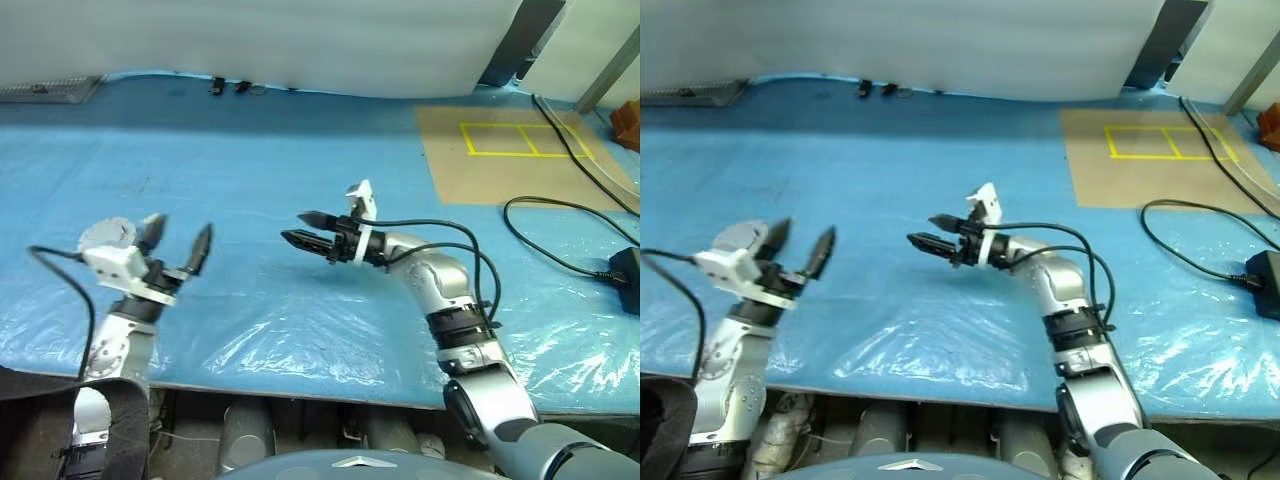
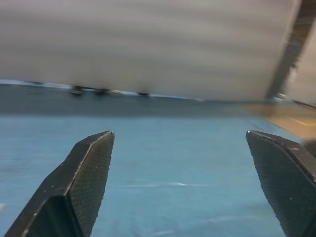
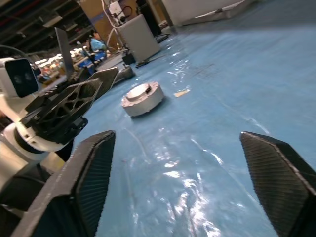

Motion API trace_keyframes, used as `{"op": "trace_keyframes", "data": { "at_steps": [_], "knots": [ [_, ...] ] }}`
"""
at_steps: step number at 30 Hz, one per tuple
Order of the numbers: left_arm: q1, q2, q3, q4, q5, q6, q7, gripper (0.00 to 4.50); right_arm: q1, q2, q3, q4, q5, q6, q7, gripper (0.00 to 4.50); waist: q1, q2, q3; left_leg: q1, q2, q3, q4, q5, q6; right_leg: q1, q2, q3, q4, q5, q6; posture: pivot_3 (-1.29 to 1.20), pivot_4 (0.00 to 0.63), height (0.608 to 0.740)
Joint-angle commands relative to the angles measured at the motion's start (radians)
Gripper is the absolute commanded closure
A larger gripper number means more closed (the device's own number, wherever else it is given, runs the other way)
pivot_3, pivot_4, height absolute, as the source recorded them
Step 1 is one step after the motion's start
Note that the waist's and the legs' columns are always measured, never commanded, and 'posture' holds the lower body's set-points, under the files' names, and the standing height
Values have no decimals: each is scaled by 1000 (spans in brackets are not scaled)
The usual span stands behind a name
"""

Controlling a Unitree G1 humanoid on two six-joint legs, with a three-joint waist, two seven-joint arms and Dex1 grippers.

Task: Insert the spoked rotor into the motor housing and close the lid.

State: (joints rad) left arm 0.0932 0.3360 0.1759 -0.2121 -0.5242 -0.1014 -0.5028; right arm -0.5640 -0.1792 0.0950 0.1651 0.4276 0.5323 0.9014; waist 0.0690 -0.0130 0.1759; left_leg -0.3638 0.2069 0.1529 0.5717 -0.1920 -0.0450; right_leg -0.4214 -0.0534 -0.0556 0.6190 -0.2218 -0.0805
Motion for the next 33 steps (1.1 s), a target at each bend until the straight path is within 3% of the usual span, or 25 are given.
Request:
{"op": "trace_keyframes", "data": {
  "at_steps": [1,11,19,33],
  "knots": [
    [21,43,-42,-49,30,21,-75,0,20,-24,0,-66,-44,-100,-20,32,-5,0,0,0,0,0,0,0,0,0,0,0,0,0,0,0,150,740],
    [6,103,-72,-66,26,105,-172,0,123,-134,97,-96,-96,-207,118,32,-9,2,0,0,-1,1,-1,0,0,0,0,1,-1,0,0,0,150,740],
    [-69,94,-62,18,102,95,-164,0,91,-85,85,13,-168,-352,36,32,-18,2,0,2,-1,1,0,0,1,1,0,1,0,0,0,0,150,740],
    [-7,145,-25,-26,41,143,-272,0,126,-87,103,-15,-147,-276,74,32,-24,2,0,3,-1,0,-1,-2,4,2,0,1,0,0,-1,0,150,740]
  ]
}}
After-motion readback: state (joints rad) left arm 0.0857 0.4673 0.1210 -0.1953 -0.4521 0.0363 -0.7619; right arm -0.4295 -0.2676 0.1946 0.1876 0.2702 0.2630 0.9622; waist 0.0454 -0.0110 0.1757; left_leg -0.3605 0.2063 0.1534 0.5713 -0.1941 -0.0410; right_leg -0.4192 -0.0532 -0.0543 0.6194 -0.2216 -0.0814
